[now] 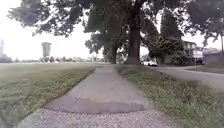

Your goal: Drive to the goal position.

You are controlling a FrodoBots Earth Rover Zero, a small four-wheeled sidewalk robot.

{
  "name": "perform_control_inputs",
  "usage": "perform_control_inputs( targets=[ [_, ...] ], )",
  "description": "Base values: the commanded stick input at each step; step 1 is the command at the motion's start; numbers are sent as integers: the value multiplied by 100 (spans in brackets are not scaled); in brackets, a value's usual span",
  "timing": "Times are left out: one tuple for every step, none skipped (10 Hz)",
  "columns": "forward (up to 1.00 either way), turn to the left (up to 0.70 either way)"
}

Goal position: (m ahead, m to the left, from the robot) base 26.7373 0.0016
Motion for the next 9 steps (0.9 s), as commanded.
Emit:
perform_control_inputs(
  targets=[
    [70, 0],
    [70, 0],
    [70, 0],
    [70, 0],
    [70, 0],
    [70, 0],
    [70, 0],
    [70, 0],
    [70, 0]
  ],
)
